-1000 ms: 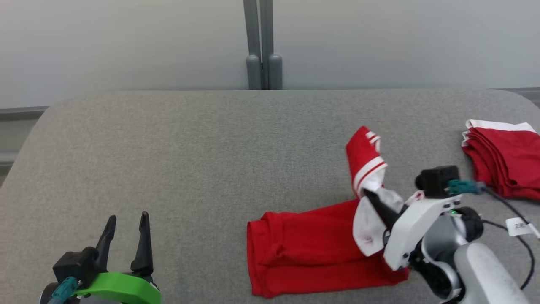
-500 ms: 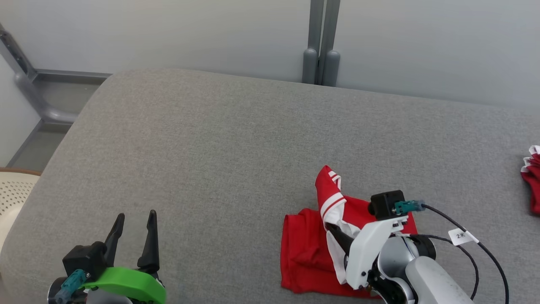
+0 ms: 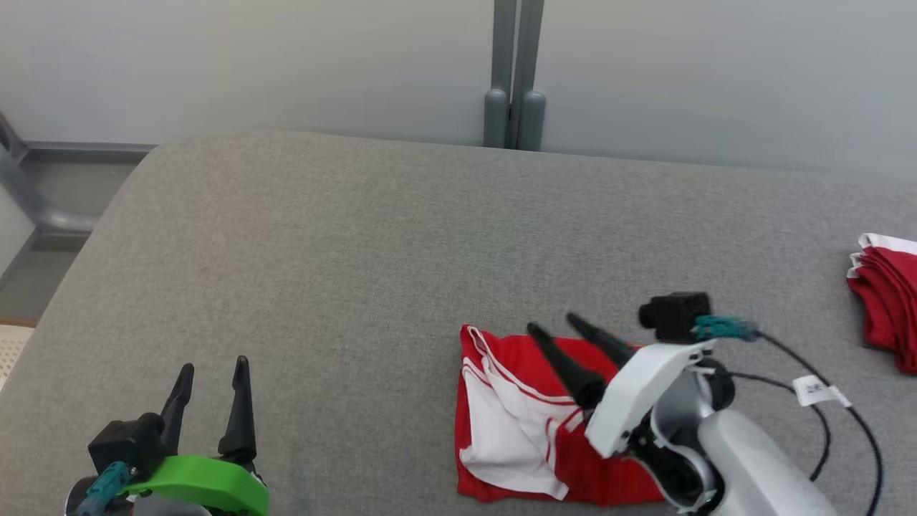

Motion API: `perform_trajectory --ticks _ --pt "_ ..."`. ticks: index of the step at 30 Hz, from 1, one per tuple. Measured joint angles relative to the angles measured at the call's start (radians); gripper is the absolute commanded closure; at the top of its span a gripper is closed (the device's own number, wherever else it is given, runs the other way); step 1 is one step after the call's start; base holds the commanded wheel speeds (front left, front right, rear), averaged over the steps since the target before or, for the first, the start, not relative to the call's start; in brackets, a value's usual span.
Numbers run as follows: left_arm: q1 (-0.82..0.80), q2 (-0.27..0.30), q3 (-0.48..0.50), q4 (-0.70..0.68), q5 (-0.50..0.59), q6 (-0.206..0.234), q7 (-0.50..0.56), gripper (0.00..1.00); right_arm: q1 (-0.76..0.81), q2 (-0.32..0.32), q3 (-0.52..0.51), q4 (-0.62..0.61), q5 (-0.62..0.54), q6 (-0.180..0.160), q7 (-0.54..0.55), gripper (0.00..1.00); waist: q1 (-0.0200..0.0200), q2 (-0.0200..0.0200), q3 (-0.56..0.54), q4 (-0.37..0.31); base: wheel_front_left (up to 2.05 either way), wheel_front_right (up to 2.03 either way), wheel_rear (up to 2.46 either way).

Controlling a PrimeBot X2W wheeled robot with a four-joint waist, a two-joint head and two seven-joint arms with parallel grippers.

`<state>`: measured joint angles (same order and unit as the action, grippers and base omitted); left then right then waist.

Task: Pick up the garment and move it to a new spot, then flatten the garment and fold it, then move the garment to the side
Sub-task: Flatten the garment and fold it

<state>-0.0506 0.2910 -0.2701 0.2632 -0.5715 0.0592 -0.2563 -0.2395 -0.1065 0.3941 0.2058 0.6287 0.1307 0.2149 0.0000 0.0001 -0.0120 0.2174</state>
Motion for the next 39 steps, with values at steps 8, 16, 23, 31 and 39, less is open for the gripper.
perform_trajectory --ticks 8,16,23,31,39 --pt "0.032 0.013 0.039 -0.040 -0.007 0.022 -0.002 0.00 0.016 -0.114 -0.220 -0.126 -0.057 0.000 -0.081 0.00 0.0000 0.0000 -0.014 -0.072 0.00 0.00 0.00" --pt "0.046 0.014 0.055 -0.089 0.013 0.024 -0.005 0.00 0.109 -0.140 -0.408 -0.146 -0.193 0.000 -0.230 0.00 0.0000 0.0000 -0.019 -0.085 0.00 0.00 0.00" --pt "0.069 -0.002 0.092 -0.134 0.068 0.019 -0.006 0.00 0.191 -0.125 -0.415 -0.107 -0.277 0.000 -0.396 0.00 0.0000 0.0000 -0.023 -0.108 0.00 0.00 0.00" --pt "0.093 -0.031 0.127 -0.149 0.140 -0.025 -0.006 0.00 0.227 -0.117 -0.342 -0.005 -0.285 0.000 -0.464 0.00 0.0000 0.0000 -0.031 -0.142 0.00 0.00 0.00" --pt "0.114 -0.070 0.176 -0.118 0.217 -0.068 -0.006 0.00 0.224 -0.121 -0.312 0.039 -0.279 0.000 -0.475 0.00 0.0000 0.0000 -0.037 -0.162 0.00 0.00 0.00"
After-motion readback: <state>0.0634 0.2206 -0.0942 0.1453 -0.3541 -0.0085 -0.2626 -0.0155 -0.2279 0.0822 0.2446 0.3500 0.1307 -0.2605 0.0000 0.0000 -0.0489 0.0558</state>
